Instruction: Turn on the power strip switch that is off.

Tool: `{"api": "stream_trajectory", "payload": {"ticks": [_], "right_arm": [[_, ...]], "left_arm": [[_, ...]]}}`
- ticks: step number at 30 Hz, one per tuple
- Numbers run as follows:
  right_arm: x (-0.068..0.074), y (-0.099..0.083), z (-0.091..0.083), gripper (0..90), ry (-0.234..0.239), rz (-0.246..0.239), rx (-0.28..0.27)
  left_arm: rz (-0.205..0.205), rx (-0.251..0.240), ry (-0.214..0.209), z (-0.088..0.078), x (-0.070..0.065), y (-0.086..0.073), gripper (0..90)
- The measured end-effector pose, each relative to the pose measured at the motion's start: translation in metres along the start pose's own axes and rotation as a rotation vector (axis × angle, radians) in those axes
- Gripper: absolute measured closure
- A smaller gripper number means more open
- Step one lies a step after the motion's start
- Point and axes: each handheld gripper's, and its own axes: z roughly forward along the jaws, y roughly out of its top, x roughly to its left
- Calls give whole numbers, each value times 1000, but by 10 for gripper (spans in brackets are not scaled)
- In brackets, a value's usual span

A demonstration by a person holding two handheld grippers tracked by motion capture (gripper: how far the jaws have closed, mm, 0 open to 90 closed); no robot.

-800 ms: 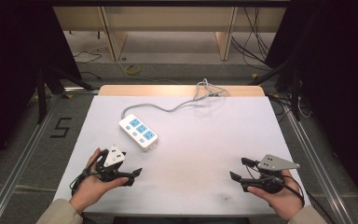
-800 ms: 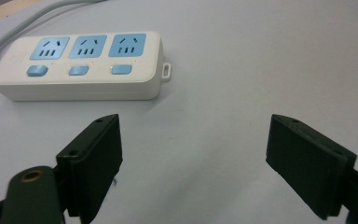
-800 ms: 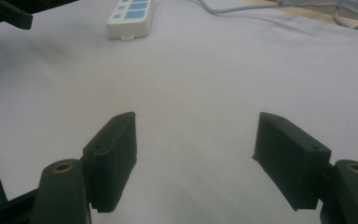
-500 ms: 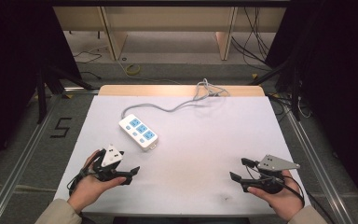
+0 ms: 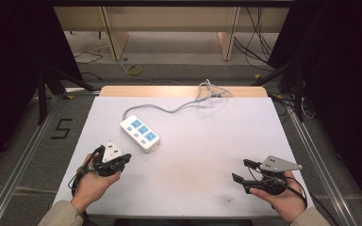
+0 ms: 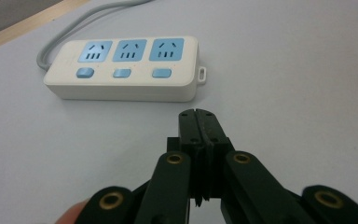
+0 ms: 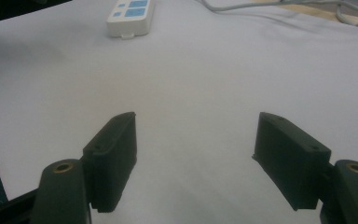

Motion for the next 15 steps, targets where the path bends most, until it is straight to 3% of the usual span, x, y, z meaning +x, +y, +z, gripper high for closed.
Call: {"api": "stream_trajectory", "payload": {"ticks": [10, 15], "right_arm": [[0, 0, 0, 302, 1, -1, -1], [0, 0, 0, 301, -1, -1, 1]], "left_arm": [[10, 24, 22, 4, 6, 9, 897], [-9, 25, 35, 6, 13, 11, 897]]}}
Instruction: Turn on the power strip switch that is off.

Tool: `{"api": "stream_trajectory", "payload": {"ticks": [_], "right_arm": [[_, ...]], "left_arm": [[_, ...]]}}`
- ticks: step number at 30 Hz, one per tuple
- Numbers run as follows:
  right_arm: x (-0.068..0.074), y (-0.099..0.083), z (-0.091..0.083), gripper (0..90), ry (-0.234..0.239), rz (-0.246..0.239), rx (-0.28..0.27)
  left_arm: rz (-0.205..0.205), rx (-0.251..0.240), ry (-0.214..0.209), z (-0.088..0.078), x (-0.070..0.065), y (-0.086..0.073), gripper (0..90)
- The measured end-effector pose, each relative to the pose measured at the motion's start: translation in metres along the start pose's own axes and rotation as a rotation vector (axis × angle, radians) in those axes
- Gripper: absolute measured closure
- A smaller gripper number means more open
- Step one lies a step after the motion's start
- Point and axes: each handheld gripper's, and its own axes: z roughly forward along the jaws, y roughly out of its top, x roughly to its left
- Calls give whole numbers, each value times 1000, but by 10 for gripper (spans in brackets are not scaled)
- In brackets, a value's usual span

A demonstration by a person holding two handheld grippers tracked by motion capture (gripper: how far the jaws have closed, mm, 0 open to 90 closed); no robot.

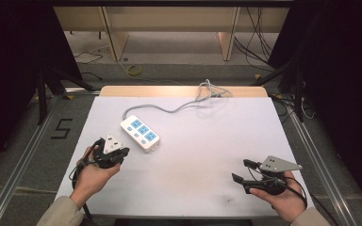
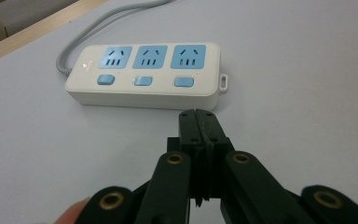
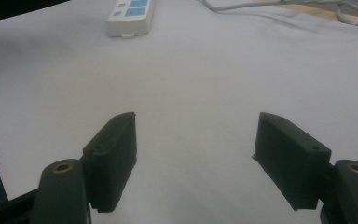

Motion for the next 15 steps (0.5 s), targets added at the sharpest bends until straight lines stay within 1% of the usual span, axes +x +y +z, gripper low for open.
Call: {"api": "stream_trajectory", "payload": {"ticks": [2, 9, 15], "right_arm": [[0, 0, 0, 300, -1, 0, 0], [0, 0, 0, 300, 1, -2, 2], [1, 0, 0, 296, 2, 0, 3]], "left_arm": [[-1, 9, -1, 1, 3, 1, 897], [-36, 11, 10, 2, 13, 5, 897], [-32, 18, 27, 5, 18, 8, 898]]}}
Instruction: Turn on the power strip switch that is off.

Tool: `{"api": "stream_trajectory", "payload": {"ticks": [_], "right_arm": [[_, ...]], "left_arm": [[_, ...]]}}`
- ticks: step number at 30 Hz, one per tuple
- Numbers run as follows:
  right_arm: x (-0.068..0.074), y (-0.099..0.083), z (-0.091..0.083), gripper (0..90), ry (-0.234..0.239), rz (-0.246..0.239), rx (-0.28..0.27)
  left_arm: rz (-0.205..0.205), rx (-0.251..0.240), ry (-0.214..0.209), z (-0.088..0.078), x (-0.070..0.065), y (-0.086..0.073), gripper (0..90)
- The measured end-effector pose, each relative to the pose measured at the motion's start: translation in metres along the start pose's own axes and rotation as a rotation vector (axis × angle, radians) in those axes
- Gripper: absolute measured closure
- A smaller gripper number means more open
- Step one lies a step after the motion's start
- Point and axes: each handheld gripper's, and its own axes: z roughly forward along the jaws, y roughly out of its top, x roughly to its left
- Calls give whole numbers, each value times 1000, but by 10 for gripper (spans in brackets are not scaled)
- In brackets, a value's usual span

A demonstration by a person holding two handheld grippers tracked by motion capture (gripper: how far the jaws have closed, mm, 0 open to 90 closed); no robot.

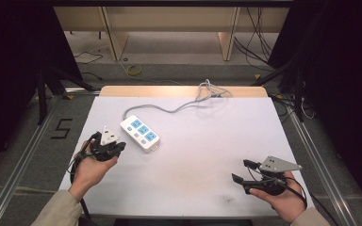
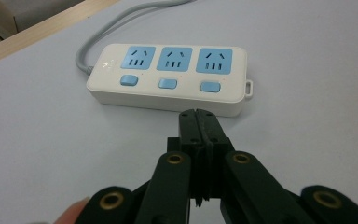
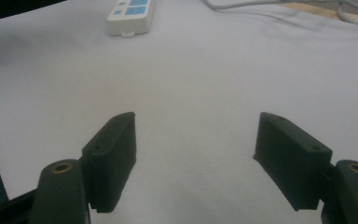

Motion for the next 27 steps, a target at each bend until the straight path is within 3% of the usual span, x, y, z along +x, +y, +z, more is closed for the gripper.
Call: {"api": "stream_trajectory", "payload": {"ticks": [27], "right_arm": [[-1, -1, 0, 296, -6, 4, 1]], "left_arm": [[6, 35, 18, 20, 20, 23, 898]]}}
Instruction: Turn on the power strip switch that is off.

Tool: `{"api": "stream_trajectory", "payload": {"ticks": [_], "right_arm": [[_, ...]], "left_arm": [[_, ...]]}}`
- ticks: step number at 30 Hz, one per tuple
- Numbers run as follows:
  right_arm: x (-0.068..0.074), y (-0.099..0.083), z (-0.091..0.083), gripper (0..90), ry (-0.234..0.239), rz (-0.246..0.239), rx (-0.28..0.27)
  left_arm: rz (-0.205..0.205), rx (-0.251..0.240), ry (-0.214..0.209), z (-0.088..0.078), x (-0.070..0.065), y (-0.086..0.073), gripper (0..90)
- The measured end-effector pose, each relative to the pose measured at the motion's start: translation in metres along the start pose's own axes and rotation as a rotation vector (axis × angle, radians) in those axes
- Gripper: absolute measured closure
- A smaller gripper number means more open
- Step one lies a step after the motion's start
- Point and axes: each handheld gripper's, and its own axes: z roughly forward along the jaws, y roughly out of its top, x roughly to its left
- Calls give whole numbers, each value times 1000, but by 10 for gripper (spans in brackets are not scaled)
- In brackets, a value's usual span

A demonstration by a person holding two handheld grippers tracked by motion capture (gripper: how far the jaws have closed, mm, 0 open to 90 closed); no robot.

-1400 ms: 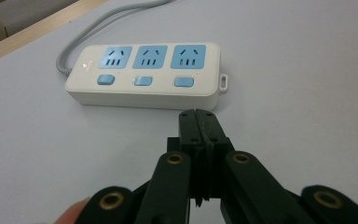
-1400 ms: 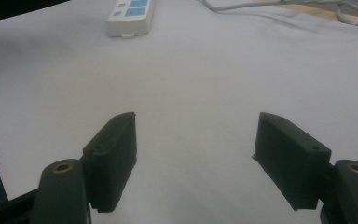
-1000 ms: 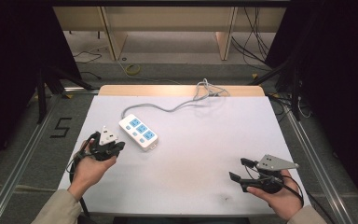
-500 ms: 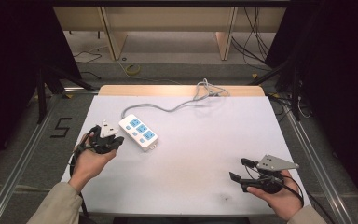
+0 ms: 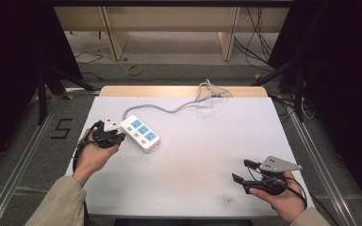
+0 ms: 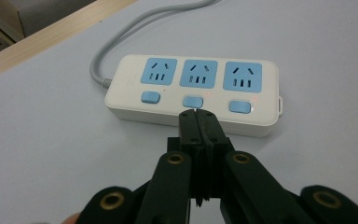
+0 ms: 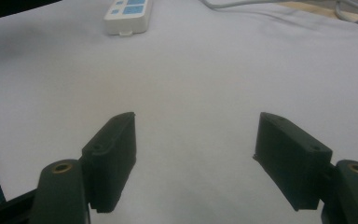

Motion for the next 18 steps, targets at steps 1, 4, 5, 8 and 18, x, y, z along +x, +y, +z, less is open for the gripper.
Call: {"api": "stream_trajectory", "payload": {"ticks": [1, 4, 5, 8, 18], "right_arm": [[0, 0, 0, 296, 0, 0, 0], [0, 0, 0, 297, 0, 3, 2], [0, 0, 0, 297, 0, 4, 2], [0, 0, 0, 297, -1, 2, 2], [0, -1, 0, 298, -1, 1, 5]], "left_arm": [[5, 3, 2, 1, 1, 1, 899], [0, 5, 5, 3, 3, 3, 899], [-4, 7, 7, 4, 3, 4, 899], [4, 15, 15, 7, 5, 6, 899], [-8, 28, 19, 16, 9, 10, 899]]}}
